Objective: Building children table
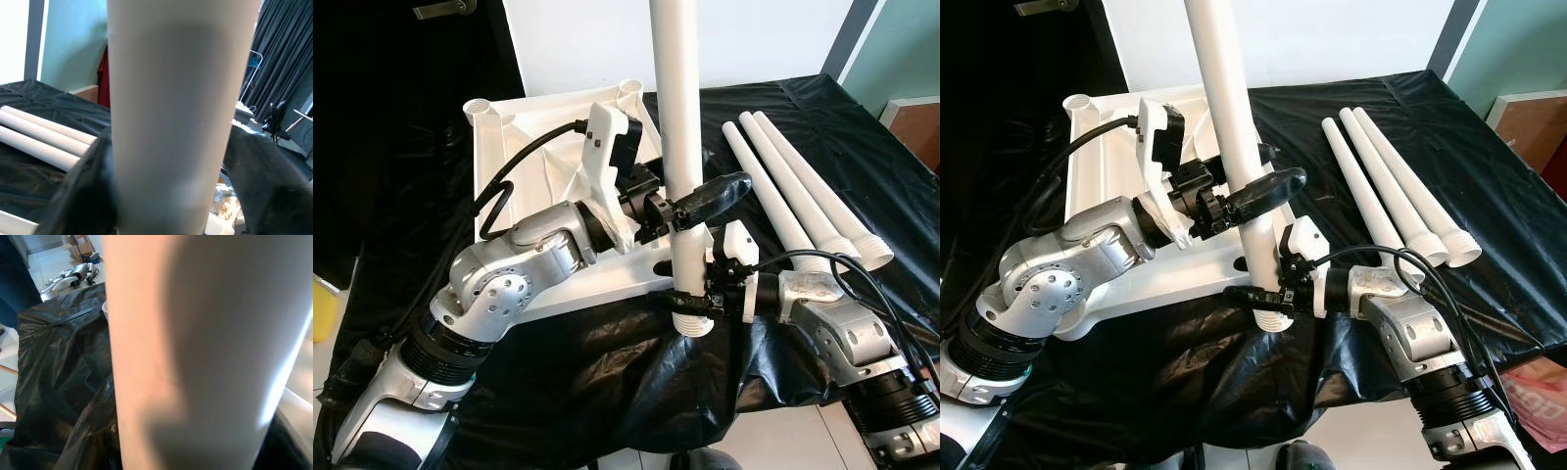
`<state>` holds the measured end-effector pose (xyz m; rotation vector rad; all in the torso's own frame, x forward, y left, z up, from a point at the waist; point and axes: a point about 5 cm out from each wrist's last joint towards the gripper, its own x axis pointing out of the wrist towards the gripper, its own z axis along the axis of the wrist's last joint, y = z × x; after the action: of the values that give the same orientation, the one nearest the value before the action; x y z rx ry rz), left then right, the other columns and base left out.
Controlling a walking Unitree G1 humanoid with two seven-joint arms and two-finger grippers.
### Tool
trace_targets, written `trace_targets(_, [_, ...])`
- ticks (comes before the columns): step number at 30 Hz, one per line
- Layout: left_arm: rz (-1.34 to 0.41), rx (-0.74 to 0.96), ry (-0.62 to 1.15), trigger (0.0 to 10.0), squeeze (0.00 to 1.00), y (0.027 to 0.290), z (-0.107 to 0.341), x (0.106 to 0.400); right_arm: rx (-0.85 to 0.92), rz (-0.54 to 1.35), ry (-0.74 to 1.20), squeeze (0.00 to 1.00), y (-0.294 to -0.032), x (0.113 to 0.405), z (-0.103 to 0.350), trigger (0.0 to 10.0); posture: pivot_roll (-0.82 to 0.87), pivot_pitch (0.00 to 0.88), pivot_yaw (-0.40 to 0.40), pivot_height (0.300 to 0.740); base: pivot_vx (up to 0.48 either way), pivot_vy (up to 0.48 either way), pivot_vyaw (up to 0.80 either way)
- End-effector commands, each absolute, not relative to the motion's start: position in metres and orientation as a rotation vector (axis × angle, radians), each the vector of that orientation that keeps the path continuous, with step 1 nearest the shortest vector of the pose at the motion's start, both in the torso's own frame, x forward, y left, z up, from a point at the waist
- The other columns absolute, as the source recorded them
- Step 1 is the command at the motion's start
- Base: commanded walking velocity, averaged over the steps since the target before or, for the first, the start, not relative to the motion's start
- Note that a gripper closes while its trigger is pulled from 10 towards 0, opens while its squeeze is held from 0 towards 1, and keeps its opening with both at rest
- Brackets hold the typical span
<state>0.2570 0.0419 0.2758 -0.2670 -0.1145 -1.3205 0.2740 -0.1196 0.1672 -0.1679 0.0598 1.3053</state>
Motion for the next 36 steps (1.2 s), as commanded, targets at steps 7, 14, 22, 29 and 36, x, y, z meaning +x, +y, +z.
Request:
trace_targets(7, [-1.995, -0.226, -0.21, 0.0, 0.0, 0.043, 0.279, 0.225, -0.178, 1.319, 0.061, 0.0, -0.121, 0.273, 0.169, 10.0, 0.01, 0.071, -0.032, 0.74, 0.0, 0.0, 0.0])
trace_targets(14, [-1.989, -0.233, -0.211, 0.0, 0.0, 0.044, 0.281, 0.226, -0.184, 1.319, 0.06, 0.0, -0.122, 0.274, 0.17, 10.0, 0.01, 0.065, -0.034, 0.74, 0.0, 0.0, 0.0])
trace_targets(22, [-1.808, -0.117, -0.181, 10.0, 0.0, 0.043, 0.285, 0.241, -0.185, 1.242, 0.007, 1.0, -0.127, 0.284, 0.178, 10.0, 0.01, 0.061, -0.031, 0.74, 0.0, 0.0, 0.0])
trace_targets(29, [-1.608, -0.058, -0.192, 10.0, 0.0, 0.039, 0.297, 0.26, -0.181, 1.163, -0.039, 0.0, -0.13, 0.292, 0.185, 10.0, 0.01, 0.065, -0.028, 0.74, 0.0, 0.0, 0.0])
trace_targets(36, [-1.373, -0.088, -0.156, 10.0, 0.0, 0.032, 0.307, 0.288, -0.188, 1.017, -0.102, 0.0, -0.13, 0.305, 0.191, 10.0, 0.02, 0.08, -0.026, 0.74, 0.0, 0.0, 0.0])
